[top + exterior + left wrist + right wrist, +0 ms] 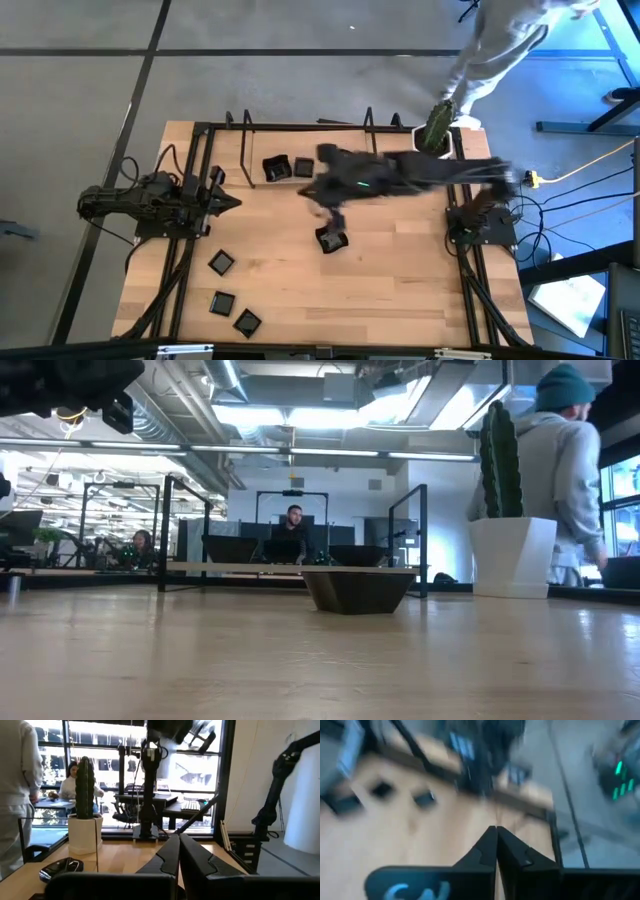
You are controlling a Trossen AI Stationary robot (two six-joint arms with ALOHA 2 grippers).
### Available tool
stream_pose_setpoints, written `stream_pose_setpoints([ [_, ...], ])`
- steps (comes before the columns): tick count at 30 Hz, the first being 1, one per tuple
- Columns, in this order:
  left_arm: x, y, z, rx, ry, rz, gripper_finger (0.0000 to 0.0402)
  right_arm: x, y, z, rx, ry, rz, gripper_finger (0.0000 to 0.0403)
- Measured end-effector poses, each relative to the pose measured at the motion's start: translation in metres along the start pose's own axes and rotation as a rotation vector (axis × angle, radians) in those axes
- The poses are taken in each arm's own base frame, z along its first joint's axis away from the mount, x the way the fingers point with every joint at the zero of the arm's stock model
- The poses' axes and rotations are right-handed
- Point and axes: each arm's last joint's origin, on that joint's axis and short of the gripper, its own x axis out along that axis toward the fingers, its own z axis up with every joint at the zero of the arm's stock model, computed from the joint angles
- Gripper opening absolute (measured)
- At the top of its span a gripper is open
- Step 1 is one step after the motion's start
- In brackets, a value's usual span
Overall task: Pick & Place Mini shaped plates
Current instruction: Stack the distorted square plate on top of the distorted square plate on the shelf
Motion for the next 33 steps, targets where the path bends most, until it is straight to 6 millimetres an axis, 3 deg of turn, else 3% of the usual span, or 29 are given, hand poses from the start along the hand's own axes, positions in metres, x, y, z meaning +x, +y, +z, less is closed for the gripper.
stream_pose_setpoints([
  [3, 0.0, 0.0, -0.002, -0.001, 0.022, 0.001, 0.0004, -0.035, 0.025, 0.002, -0.01, -0.175, 0.031, 0.0012],
  [5, 0.0, 0.0, -0.003, -0.001, 0.03, 0.002, 0.0004, -0.052, 0.045, -0.009, -0.043, -0.233, 0.066, 0.0006],
  [11, 0.0, 0.0, -0.004, -0.001, 0.036, 0.003, 0.0006, -0.075, 0.088, -0.076, 0.058, -0.41, 0.132, 0.0011],
  [17, 0.0, 0.0, -0.004, -0.001, 0.037, 0.004, 0.0003, -0.061, 0.127, -0.164, 0.138, -0.467, 0.175, 0.0007],
  [21, 0.0, 0.0, -0.004, -0.001, 0.037, 0.004, 0.0007, -0.055, 0.148, -0.205, 0.149, -0.528, 0.202, 0.0005],
  [25, 0.0, 0.001, -0.007, -0.004, 0.076, 0.007, 0.0007, -0.053, 0.162, -0.231, 0.156, -0.57, 0.22, 0.0008],
  [33, 0.0, 0.001, -0.011, -0.084, 0.117, 0.013, 0.0004, -0.05, 0.175, -0.254, 0.203, -0.56, 0.267, 0.0006],
])
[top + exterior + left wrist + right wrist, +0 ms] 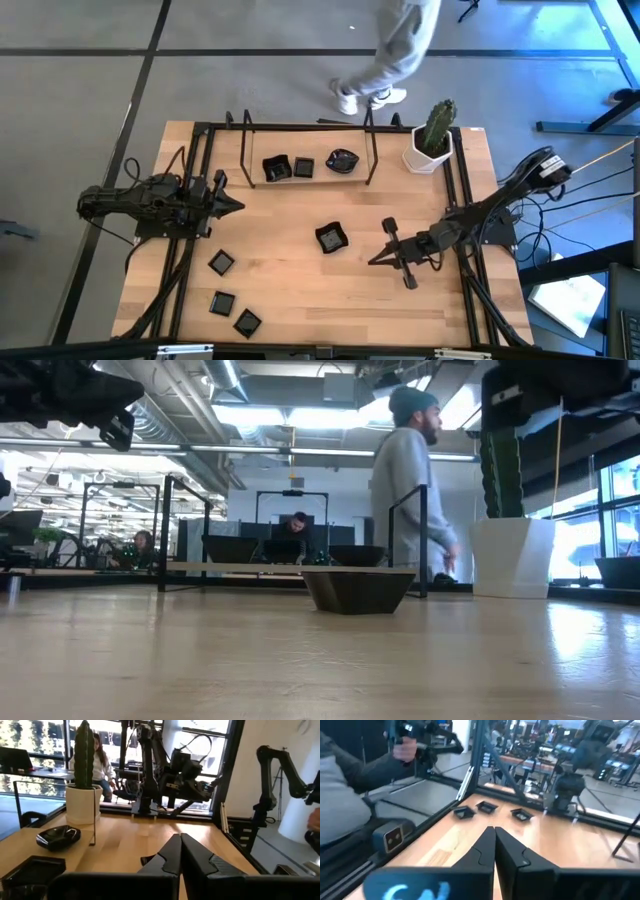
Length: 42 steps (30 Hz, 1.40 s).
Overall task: Pick & Place Mini shaped plates
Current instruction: Stack the distorted square plate on top of the distorted square plate on the shelf
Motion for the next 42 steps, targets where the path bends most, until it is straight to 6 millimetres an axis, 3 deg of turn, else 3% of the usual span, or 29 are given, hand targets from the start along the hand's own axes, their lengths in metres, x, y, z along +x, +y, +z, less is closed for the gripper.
stream_pose_setpoints([
  [9, 0.002, 0.001, 0.001, -0.048, -0.011, 0.05, 0.0002, -0.004, 0.013, -0.018, -0.041, 0.006, 0.123, 0.0004],
  [16, 0.031, 0.002, -0.005, -0.091, 0.174, 0.073, 0.0002, -0.022, 0.01, -0.029, -0.004, -0.051, 0.112, 0.0008],
  [22, 0.088, -0.005, 0.004, -0.093, 0.409, 0.07, 0.0004, -0.023, 0.01, -0.029, -0.003, -0.054, 0.109, 0.0009],
  [28, 0.169, -0.03, -0.002, 0.151, 0.645, -0.136, 0.0007, -0.023, 0.01, -0.03, 0.016, -0.046, 0.095, 0.0009],
  [33, 0.231, -0.045, -0.019, 0.31, 0.863, -0.141, 0.0034, -0.023, 0.01, -0.032, 0.045, -0.026, 0.098, 0.0009],
  [37, 0.26, -0.045, -0.039, 0.508, 1.019, -0.179, 0.0078, -0.023, 0.01, -0.032, 0.069, -0.016, 0.1, 0.0009],
  [42, 0.273, -0.04, -0.057, 0.649, 1.119, -0.247, 0.0145, -0.023, 0.01, -0.033, 0.073, -0.011, 0.103, 0.0009],
])
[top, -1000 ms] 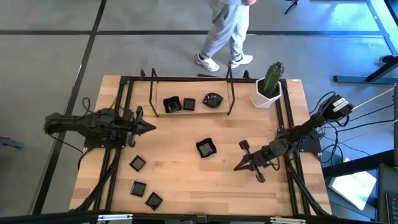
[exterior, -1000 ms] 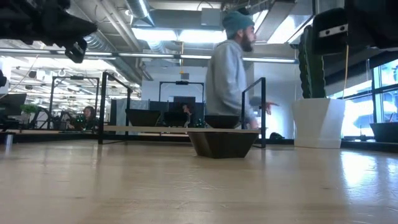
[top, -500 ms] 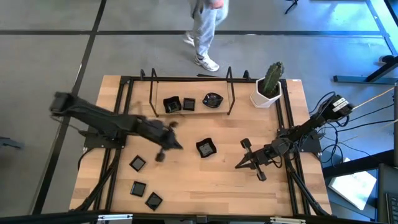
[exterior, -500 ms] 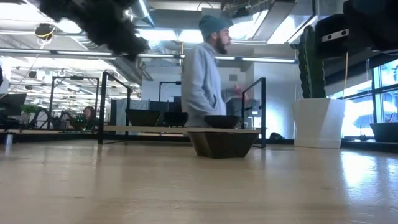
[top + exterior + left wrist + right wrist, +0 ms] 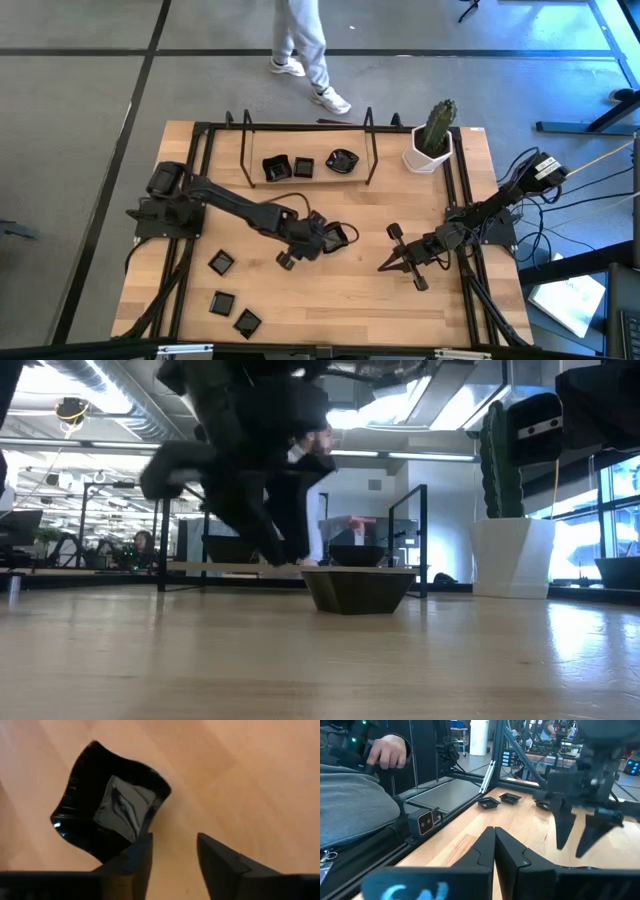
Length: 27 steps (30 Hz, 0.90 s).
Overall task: Pick & Place Mini shaped plates
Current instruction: Stack the distorted square plate on top of the distorted square plate on the shelf
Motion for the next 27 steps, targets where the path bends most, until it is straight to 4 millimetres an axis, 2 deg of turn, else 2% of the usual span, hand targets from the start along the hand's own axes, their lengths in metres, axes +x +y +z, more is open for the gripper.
stream_pose_setpoints([
  [4, 0.004, 0.004, 0.001, 0.05, 0.024, 0.082, 0.019, 0.0, 0.0, 0.0, -0.007, 0.0, -0.002, 0.0009],
  [8, 0.012, 0.012, -0.002, 0.05, 0.049, 0.154, 0.021, 0.0, 0.0, 0.0, -0.005, -0.001, -0.002, 0.001],
  [27, 0.046, 0.026, -0.017, 0.093, 0.051, 0.082, 0.019, 0.0, 0.0, 0.0, -0.009, 0.001, -0.002, 0.001],
])
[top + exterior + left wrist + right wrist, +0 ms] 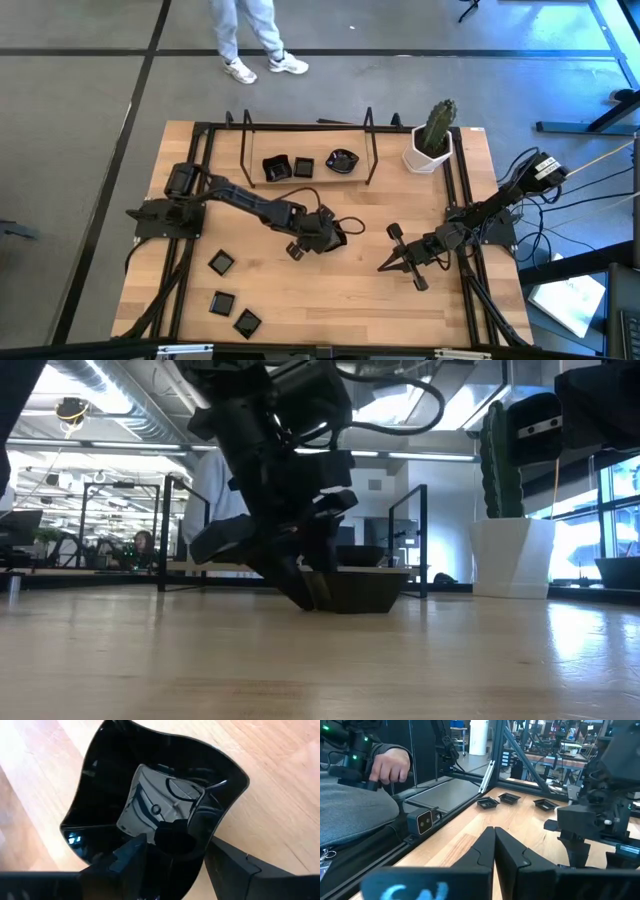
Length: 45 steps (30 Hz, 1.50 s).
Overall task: Pick & Place Mini shaped plates
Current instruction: Stack the distorted square plate on top of the distorted square plate on the shelf
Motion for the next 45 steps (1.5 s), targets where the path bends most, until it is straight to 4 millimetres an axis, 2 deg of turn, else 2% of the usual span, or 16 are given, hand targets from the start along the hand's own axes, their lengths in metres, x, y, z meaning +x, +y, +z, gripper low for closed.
stream_pose_setpoints([
  [4, 0.002, 0.001, -0.001, -0.014, -0.01, -0.024, 0.0169, 0.0, 0.0, 0.0, 0.0, 0.0, 0.0, 0.001],
  [7, 0.002, 0.0, -0.001, -0.013, -0.006, -0.026, 0.0139, 0.0, 0.0, 0.0, 0.0, 0.001, 0.0, 0.001],
  [16, 0.001, -0.009, 0.005, -0.017, 0.022, 0.019, 0.0013, 0.0, 0.0, -0.001, -0.001, 0.006, 0.001, 0.001],
  [20, -0.005, -0.011, 0.006, -0.022, 0.086, 0.112, 0.0005, 0.0, 0.0, -0.001, 0.0, 0.007, 0.001, 0.001],
  [25, -0.043, -0.004, 0.012, -0.086, 0.093, 0.25, 0.0004, 0.0, 0.0, -0.001, 0.002, 0.007, 0.001, 0.001],
  [29, -0.094, 0.006, 0.01, -0.217, 0.069, 0.36, 0.0004, 0.0, 0.0, -0.001, 0.002, 0.007, 0.002, 0.001],
  [32, -0.139, 0.012, 0.001, -0.382, 0.032, 0.426, 0.0003, 0.0, 0.0, -0.001, 0.006, 0.007, 0.002, 0.001],
  [36, -0.191, 0.023, -0.025, -0.725, -0.051, 0.463, 0.0003, 0.0, 0.0, -0.001, 0.004, 0.006, 0.002, 0.001],
  [40, -0.212, 0.029, -0.051, -0.914, -0.048, 0.385, 0.0003, 0.0, 0.0, 0.0, -0.001, 0.006, 0.001, 0.001],
  [45, -0.212, 0.033, -0.066, -0.971, 0.027, 0.325, 0.0003, 0.0, 0.0, 0.0, -0.001, 0.006, 0.001, 0.001],
])
